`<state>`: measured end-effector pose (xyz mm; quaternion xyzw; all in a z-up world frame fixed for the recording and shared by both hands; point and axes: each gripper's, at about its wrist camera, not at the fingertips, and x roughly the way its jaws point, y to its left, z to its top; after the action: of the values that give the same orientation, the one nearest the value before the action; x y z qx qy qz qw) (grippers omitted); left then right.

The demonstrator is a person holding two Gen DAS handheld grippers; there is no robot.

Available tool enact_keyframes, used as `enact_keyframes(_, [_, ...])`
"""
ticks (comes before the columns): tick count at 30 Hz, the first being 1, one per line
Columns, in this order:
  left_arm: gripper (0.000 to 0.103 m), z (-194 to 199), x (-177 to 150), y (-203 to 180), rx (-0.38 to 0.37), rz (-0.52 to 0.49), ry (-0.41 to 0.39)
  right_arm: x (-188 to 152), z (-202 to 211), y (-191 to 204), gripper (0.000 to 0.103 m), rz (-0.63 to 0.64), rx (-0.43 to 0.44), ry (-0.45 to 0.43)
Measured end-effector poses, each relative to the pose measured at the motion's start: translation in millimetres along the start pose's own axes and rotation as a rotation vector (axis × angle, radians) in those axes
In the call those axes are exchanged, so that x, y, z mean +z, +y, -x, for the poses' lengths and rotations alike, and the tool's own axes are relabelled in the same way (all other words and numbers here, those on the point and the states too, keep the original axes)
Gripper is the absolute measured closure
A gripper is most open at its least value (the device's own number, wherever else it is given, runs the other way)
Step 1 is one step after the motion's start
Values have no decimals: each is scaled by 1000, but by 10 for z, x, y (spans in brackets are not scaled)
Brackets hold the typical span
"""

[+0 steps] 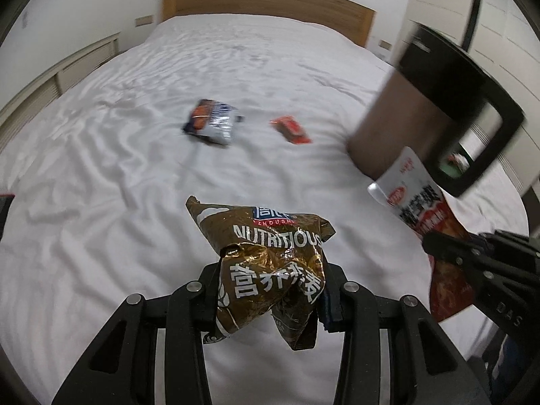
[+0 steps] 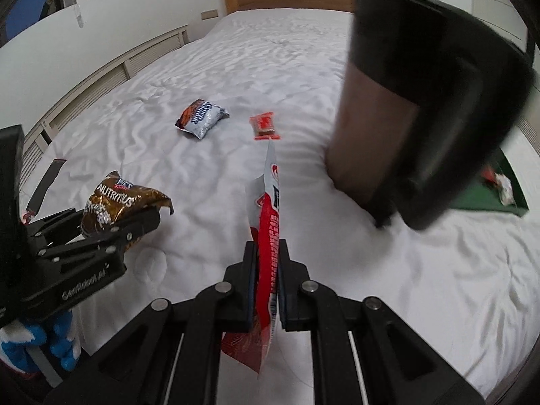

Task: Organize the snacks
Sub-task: 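Carry the brown bag and red spicy bag with both tools over the green tray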

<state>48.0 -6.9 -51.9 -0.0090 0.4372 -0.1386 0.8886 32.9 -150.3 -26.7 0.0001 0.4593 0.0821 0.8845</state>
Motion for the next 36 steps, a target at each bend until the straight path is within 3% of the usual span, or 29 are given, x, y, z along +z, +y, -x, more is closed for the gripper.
enact_keyframes(15, [67, 267, -94, -838, -12, -166, 6, -593, 456, -811, 47, -152, -102, -16])
enact_keyframes(26, [67, 175, -119, -1348, -11, -258, 46, -795, 638, -1522, 47, -288, -144, -66])
enact_keyframes(36, [67, -21, -151, -2070, -72, -387, 95, -939, 760, -2284, 47, -427, -197, -117])
